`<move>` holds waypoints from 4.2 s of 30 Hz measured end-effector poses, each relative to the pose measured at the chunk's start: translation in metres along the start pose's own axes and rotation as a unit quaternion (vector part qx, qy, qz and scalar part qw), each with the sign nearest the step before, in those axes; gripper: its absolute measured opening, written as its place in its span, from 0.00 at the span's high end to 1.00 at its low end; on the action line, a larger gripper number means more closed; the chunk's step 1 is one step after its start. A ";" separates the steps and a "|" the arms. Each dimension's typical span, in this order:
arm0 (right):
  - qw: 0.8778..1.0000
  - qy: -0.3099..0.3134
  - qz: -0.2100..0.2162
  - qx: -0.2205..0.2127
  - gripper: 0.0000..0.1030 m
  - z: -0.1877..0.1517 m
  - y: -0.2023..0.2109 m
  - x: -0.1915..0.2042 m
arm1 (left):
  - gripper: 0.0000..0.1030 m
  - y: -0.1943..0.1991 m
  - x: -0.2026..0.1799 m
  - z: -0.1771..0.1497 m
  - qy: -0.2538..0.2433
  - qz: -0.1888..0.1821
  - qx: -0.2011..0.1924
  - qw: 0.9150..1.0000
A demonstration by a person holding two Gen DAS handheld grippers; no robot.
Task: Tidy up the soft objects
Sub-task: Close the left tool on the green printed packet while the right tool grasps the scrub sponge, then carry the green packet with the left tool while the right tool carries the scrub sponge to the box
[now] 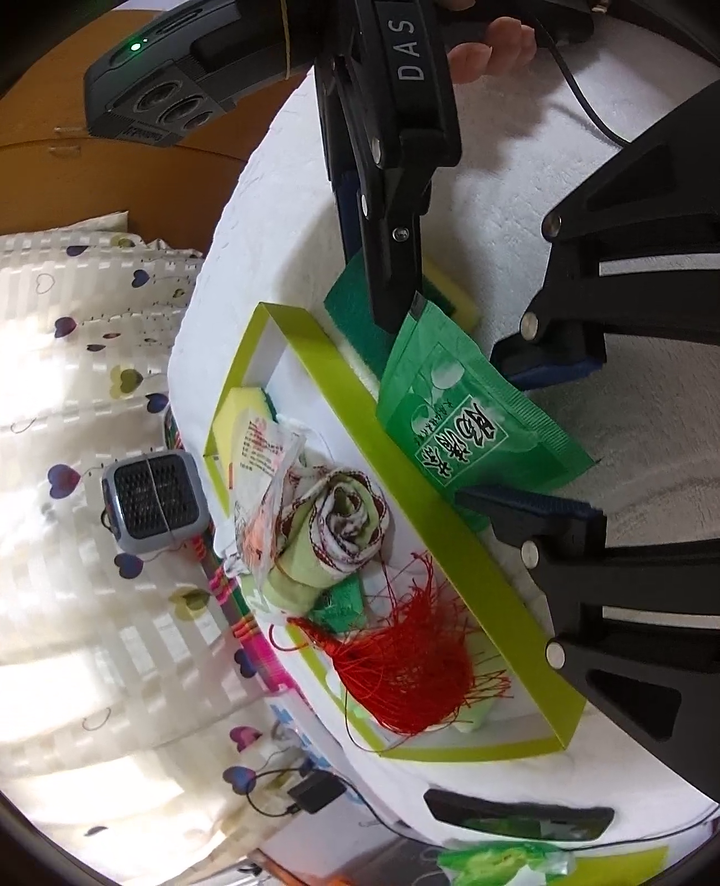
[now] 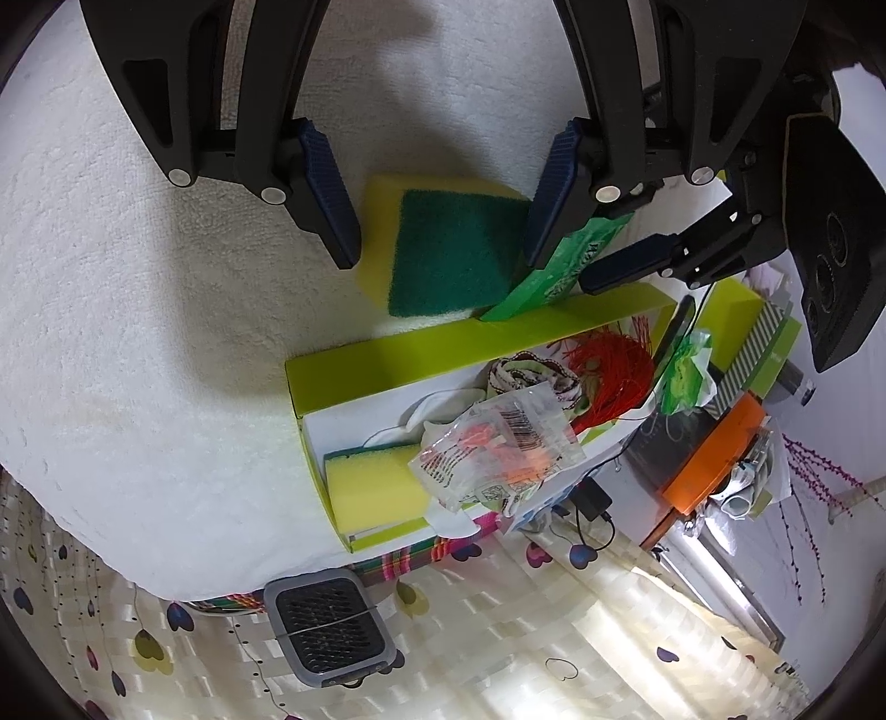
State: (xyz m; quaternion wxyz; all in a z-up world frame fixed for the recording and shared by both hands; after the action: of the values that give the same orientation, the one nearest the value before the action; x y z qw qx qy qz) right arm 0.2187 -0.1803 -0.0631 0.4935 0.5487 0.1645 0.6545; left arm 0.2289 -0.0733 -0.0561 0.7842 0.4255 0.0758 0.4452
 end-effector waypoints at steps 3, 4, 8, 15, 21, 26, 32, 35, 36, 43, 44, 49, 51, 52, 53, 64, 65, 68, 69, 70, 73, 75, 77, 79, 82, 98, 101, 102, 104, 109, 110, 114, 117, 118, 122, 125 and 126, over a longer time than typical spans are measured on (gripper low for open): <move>1.000 -0.003 0.003 0.000 0.46 0.000 0.000 -0.001 | 0.81 0.000 0.003 -0.001 0.010 -0.003 0.000 1.000; 1.000 -0.004 0.006 0.002 0.47 0.000 0.000 -0.001 | 0.82 0.001 0.003 -0.001 0.010 -0.003 -0.001 1.000; 1.000 0.000 0.007 0.002 0.52 -0.001 0.000 0.001 | 0.87 0.002 0.006 -0.002 0.017 0.000 -0.003 1.000; 1.000 0.013 0.006 -0.009 0.64 -0.001 0.004 0.004 | 0.88 0.006 0.011 -0.002 0.022 0.007 -0.008 1.000; 1.000 0.008 0.012 -0.019 0.70 0.001 0.010 0.005 | 0.89 0.012 0.014 -0.004 0.030 0.019 -0.010 0.999; 1.000 0.008 0.012 -0.024 0.71 0.000 0.013 0.006 | 0.90 0.017 0.016 -0.004 0.035 0.022 -0.014 0.999; 0.999 0.008 0.018 -0.042 0.72 0.002 0.025 0.009 | 0.93 0.024 0.018 -0.006 0.042 0.023 -0.020 0.999; 0.999 0.008 0.021 -0.047 0.72 0.003 0.030 0.010 | 0.93 0.029 0.018 -0.005 0.044 0.024 -0.025 0.998; 0.999 0.007 0.021 -0.047 0.72 0.003 0.030 0.010 | 0.93 0.030 0.018 -0.004 0.044 0.024 -0.026 0.998; 0.998 0.011 0.025 -0.057 0.72 0.003 0.037 0.017 | 0.94 0.044 0.020 -0.002 0.052 0.025 -0.041 0.997; 0.998 0.011 0.026 -0.058 0.72 0.004 0.038 0.018 | 0.94 0.046 0.020 -0.002 0.052 0.026 -0.042 0.997; 0.997 0.011 0.032 -0.065 0.72 0.005 0.045 0.022 | 0.94 0.055 0.023 0.002 0.055 0.028 -0.051 0.997; 0.997 0.013 0.033 -0.068 0.72 0.006 0.047 0.024 | 0.94 0.058 0.025 0.003 0.058 0.028 -0.052 0.997; 0.997 0.013 0.034 -0.070 0.72 0.007 0.049 0.025 | 0.94 0.059 0.026 0.003 0.058 0.028 -0.053 0.997; 0.997 0.014 0.035 -0.071 0.72 0.007 0.050 0.027 | 0.94 0.060 0.027 0.004 0.060 0.028 -0.053 0.996; 0.995 0.020 0.042 -0.091 0.72 0.018 0.063 0.036 | 0.94 0.078 0.044 0.015 0.071 0.041 -0.072 0.994; 0.995 0.020 0.043 -0.092 0.72 0.020 0.064 0.037 | 0.94 0.079 0.047 0.016 0.071 0.043 -0.074 0.994; 0.994 0.020 0.042 -0.095 0.72 0.025 0.064 0.038 | 0.94 0.082 0.053 0.021 0.072 0.045 -0.079 0.993; 0.994 0.021 0.042 -0.095 0.72 0.026 0.064 0.038 | 0.94 0.083 0.054 0.022 0.073 0.045 -0.080 0.993; 0.994 0.021 0.042 -0.095 0.72 0.028 0.064 0.039 | 0.94 0.084 0.056 0.023 0.074 0.045 -0.082 0.993; 0.994 0.024 0.040 -0.097 0.72 0.033 0.062 0.040 | 0.94 0.086 0.063 0.029 0.077 0.046 -0.089 0.992; 0.994 0.025 0.039 -0.098 0.72 0.038 0.060 0.041 | 0.94 0.087 0.067 0.032 0.081 0.046 -0.092 0.991; 0.994 0.023 0.040 -0.098 0.72 0.040 0.059 0.041 | 0.94 0.087 0.073 0.036 0.086 0.044 -0.096 0.991; 0.994 0.022 0.040 -0.099 0.72 0.043 0.058 0.041 | 0.94 0.087 0.077 0.039 0.087 0.045 -0.098 0.990; 0.994 0.022 0.040 -0.101 0.72 0.048 0.056 0.042 | 0.94 0.084 0.082 0.043 0.087 0.048 -0.097 0.990; 0.995 -0.005 0.026 -0.101 0.72 0.097 0.029 0.031 | 0.94 0.046 0.130 0.055 0.109 0.059 -0.073 0.990; 0.996 0.000 0.019 -0.087 0.72 0.099 0.019 0.030 | 0.94 0.033 0.134 0.052 0.108 0.063 -0.060 0.990; 0.996 0.002 0.017 -0.083 0.72 0.098 0.016 0.029 | 0.94 0.030 0.134 0.050 0.107 0.064 -0.057 0.991; 0.997 0.005 0.012 -0.070 0.72 0.095 0.009 0.024 | 0.94 0.020 0.134 0.047 0.105 0.063 -0.047 0.991; 0.999 0.007 0.009 -0.036 0.72 0.085 -0.008 0.016 | 0.94 0.003 0.132 0.039 0.107 0.054 -0.031 0.992; 0.999 0.009 0.005 -0.032 0.72 0.083 -0.011 0.014 | 0.94 0.001 0.131 0.038 0.104 0.057 -0.029 0.992; 0.999 0.024 -0.012 -0.032 0.72 0.083 -0.015 0.009 | 0.93 -0.009 0.129 0.035 0.111 0.048 -0.018 0.993; 0.999 0.036 -0.023 -0.033 0.71 0.082 -0.018 0.007 | 0.93 -0.014 0.130 0.033 0.126 0.037 -0.018 0.991; 0.998 0.043 -0.028 -0.034 0.70 0.081 -0.018 0.007 | 0.92 -0.016 0.129 0.032 0.129 0.034 -0.018 0.991; 0.996 0.069 -0.049 -0.040 0.68 0.077 -0.020 0.008 | 0.85 -0.023 0.126 0.029 0.128 0.033 -0.007 0.991; 0.995 0.068 -0.055 -0.046 0.68 0.078 -0.019 0.005 | 0.80 -0.026 0.123 0.025 0.131 0.026 -0.003 0.991; 0.995 0.066 -0.055 -0.046 0.68 0.078 -0.019 0.004 | 0.79 -0.026 0.122 0.025 0.133 0.026 -0.003 0.991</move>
State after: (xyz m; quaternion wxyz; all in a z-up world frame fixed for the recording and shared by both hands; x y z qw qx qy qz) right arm 0.2966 -0.1938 -0.0491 0.5412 0.4715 0.1964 0.6681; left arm 0.3304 -0.0016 -0.0280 0.7566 0.3622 0.1668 0.5181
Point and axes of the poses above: each gripper's, at about its wrist camera, not at the fingertips, and y roughly against the way its jaws point, x to its left, z to its top, the point moved 10 cm from there along -y, roughly the way its jaws point, and after that the axes turned 11 degrees about -y, right-handed, at the moved point
